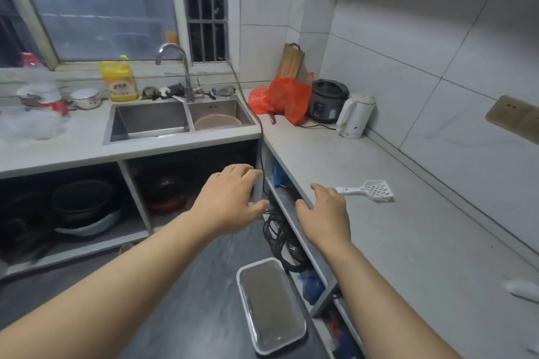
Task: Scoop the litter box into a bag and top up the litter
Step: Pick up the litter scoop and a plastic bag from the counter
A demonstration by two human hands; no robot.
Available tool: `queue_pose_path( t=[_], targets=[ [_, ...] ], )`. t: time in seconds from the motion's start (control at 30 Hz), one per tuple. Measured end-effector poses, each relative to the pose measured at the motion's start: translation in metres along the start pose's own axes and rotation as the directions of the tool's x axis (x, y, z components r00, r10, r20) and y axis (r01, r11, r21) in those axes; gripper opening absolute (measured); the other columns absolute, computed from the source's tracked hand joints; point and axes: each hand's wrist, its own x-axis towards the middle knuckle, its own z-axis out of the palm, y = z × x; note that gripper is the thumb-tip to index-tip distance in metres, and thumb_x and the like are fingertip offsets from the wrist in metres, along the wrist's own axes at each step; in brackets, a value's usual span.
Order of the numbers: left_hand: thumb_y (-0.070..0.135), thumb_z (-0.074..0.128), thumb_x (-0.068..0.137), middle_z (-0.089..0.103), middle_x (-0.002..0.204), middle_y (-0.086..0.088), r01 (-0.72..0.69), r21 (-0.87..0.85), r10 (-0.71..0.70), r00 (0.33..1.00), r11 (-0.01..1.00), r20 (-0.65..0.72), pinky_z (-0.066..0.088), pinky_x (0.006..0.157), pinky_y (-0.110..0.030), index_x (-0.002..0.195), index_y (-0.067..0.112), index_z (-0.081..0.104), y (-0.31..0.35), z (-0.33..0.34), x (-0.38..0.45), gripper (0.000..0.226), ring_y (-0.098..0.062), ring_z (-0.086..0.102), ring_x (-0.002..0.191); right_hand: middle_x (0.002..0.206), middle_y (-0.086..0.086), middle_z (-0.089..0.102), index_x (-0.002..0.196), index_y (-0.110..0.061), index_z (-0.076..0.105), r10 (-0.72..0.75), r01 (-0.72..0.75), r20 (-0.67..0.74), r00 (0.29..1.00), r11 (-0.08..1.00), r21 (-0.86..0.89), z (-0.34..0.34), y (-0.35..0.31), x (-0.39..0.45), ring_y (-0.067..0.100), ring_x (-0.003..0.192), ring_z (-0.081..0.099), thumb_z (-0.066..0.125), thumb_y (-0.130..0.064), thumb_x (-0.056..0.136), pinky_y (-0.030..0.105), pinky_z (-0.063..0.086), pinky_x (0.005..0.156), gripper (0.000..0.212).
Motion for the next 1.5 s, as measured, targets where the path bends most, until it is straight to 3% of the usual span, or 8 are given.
queue_pose_path(
  t=[0.4, 0.57, 0.8, 0.87, 0.97, 1.1, 1.23, 1.5],
  targets=[
    [0.059, 0.054, 0.092, 0.046, 0.154, 0.002, -0.264, -0.125, 0.279, 0.952, 0.956, 0.124, 0.039, 0.116, -0.044, 0.152, 0.025, 0.043, -0.027, 0.033, 0.087, 0.07, -0.021, 0.039, 0.145, 0.127, 0.006, 0.056, 0.135, -0.015, 0.055, 0.404, -0.401, -0.078, 0.912, 0.915, 0.049, 0.02, 0.019, 0.025, 0.024, 0.118, 0.051, 0.054, -0.035, 0.091, 0.033, 0.043, 0.084, 0.048],
    [0.058, 0.052, 0.093, 0.044, 0.156, 0.001, -0.316, -0.161, 0.344, 0.92, 0.935, 0.189, 0.037, 0.117, -0.044, 0.153, 0.026, 0.04, -0.008, 0.063, 0.13, 0.07, -0.021, 0.037, 0.146, 0.13, 0.006, 0.056, 0.135, -0.015, 0.055, 0.51, -0.504, -0.103, 0.854, 0.86, 0.08, 0.028, 0.049, 0.053, 0.025, 0.117, 0.054, 0.055, -0.034, 0.091, 0.034, 0.046, 0.088, 0.048],
    [0.058, 0.052, 0.095, 0.041, 0.159, 0.002, -0.342, -0.135, 0.367, 0.889, 0.93, 0.274, 0.033, 0.12, -0.043, 0.155, 0.027, 0.038, 0.015, 0.116, 0.213, 0.069, -0.02, 0.034, 0.148, 0.135, 0.007, 0.055, 0.137, -0.009, 0.052, 0.665, -0.637, 0.01, 0.747, 0.712, 0.296, 0.06, 0.115, 0.146, 0.027, 0.119, 0.055, 0.056, -0.03, 0.094, 0.031, 0.045, 0.085, 0.048],
    [0.057, 0.052, 0.095, 0.04, 0.159, 0.001, -0.344, -0.135, 0.369, 0.874, 0.929, 0.317, 0.033, 0.12, -0.044, 0.155, 0.026, 0.038, 0.025, 0.131, 0.239, 0.069, -0.021, 0.034, 0.148, 0.119, 0.007, 0.057, 0.125, -0.008, 0.056, 0.709, -0.679, 0.069, 0.702, 0.636, 0.367, 0.068, 0.137, 0.177, 0.026, 0.099, 0.059, 0.056, -0.028, 0.092, 0.03, 0.047, 0.075, 0.038],
    [0.054, 0.051, 0.095, 0.04, 0.16, 0.001, -0.354, -0.136, 0.379, 0.85, 0.925, 0.366, 0.034, 0.119, -0.044, 0.155, 0.026, 0.038, 0.034, 0.152, 0.27, 0.067, -0.022, 0.034, 0.148, 0.088, 0.004, 0.052, 0.09, -0.01, 0.051, 0.756, -0.719, 0.088, 0.649, 0.571, 0.396, 0.081, 0.167, 0.221, 0.019, 0.066, 0.049, 0.055, -0.026, 0.09, 0.026, 0.035, 0.052, 0.016],
    [0.056, 0.05, 0.095, 0.041, 0.158, 0.002, -0.325, -0.15, 0.358, 0.841, 0.934, 0.405, 0.036, 0.118, -0.044, 0.154, 0.026, 0.04, 0.03, 0.177, 0.294, 0.067, -0.021, 0.036, 0.147, 0.1, 0.014, 0.067, 0.102, -0.003, 0.062, 0.825, -0.766, 0.155, 0.544, 0.411, 0.495, 0.106, 0.198, 0.273, 0.034, 0.084, 0.067, 0.061, -0.035, 0.083, 0.031, 0.05, 0.061, 0.037],
    [0.054, 0.051, 0.096, 0.038, 0.16, 0.003, -0.297, -0.145, 0.33, 0.821, 0.944, 0.466, 0.032, 0.12, -0.041, 0.155, 0.028, 0.038, 0.02, 0.204, 0.309, 0.066, -0.02, 0.033, 0.149, 0.096, 0.013, 0.073, 0.104, -0.005, 0.066, 0.866, -0.76, 0.292, 0.407, 0.144, 0.634, 0.141, 0.226, 0.308, 0.026, 0.062, 0.062, 0.069, -0.044, 0.073, 0.029, 0.051, 0.056, 0.05],
    [0.051, 0.051, 0.097, 0.036, 0.161, 0.005, -0.256, -0.162, 0.302, 0.789, 0.953, 0.534, 0.031, 0.121, -0.038, 0.156, 0.028, 0.036, 0.007, 0.237, 0.325, 0.065, -0.017, 0.03, 0.15, 0.095, 0.007, 0.071, 0.106, -0.003, 0.064, 0.923, -0.775, 0.184, 0.337, 0.162, 0.611, 0.156, 0.243, 0.356, 0.029, 0.082, 0.071, 0.073, -0.041, 0.083, 0.035, 0.057, 0.071, 0.045]
  ],
)
